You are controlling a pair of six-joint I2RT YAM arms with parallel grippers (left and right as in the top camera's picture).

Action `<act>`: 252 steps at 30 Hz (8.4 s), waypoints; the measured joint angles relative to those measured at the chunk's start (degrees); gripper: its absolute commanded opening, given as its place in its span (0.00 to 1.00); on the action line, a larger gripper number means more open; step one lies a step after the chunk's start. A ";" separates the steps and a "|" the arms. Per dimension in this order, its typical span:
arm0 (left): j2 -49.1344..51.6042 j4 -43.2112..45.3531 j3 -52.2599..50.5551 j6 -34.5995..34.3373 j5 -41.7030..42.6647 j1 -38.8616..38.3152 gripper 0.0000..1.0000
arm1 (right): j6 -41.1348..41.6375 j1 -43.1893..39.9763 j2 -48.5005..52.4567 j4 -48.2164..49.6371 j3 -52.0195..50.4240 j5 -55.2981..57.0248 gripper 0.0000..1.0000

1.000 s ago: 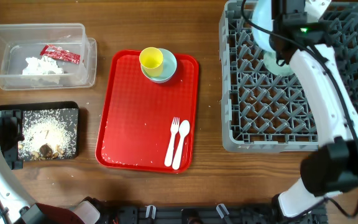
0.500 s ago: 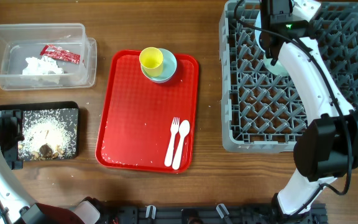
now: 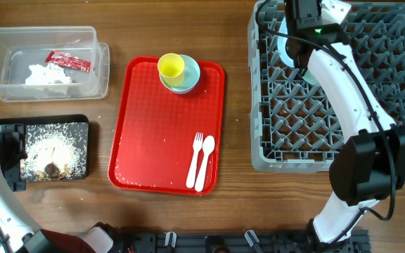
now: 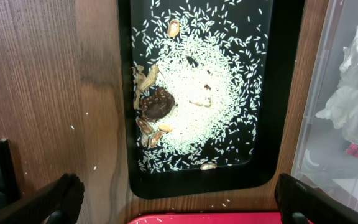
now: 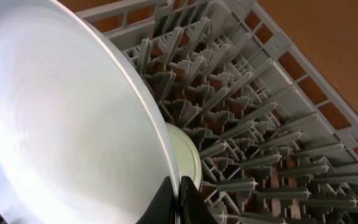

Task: Sort waste into correct bins and load items into the dishwasher rack
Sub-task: 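Carry the plate with right gripper and stand it upright in the rack, then move right gripper to the tray and grasp the white fork, then carry the fork to the rack and release it, then return right gripper to the tray and grasp the white spoon, then carry the spoon to the rack and release it beside the fork, then reach right gripper to the yellow cup and grasp it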

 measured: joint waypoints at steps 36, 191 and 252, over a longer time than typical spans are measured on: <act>0.00 0.00 0.00 0.00 0.00 0.00 1.00 | 8.63 33.97 -13.09 -11.61 -16.57 -55.34 0.81; 0.00 0.00 0.00 0.00 0.00 0.00 1.00 | 13.99 32.35 4.55 -11.58 -16.44 -53.22 0.05; 0.00 -0.02 0.00 0.00 0.00 0.00 1.00 | -15.63 21.92 14.27 -18.43 35.67 -66.86 0.87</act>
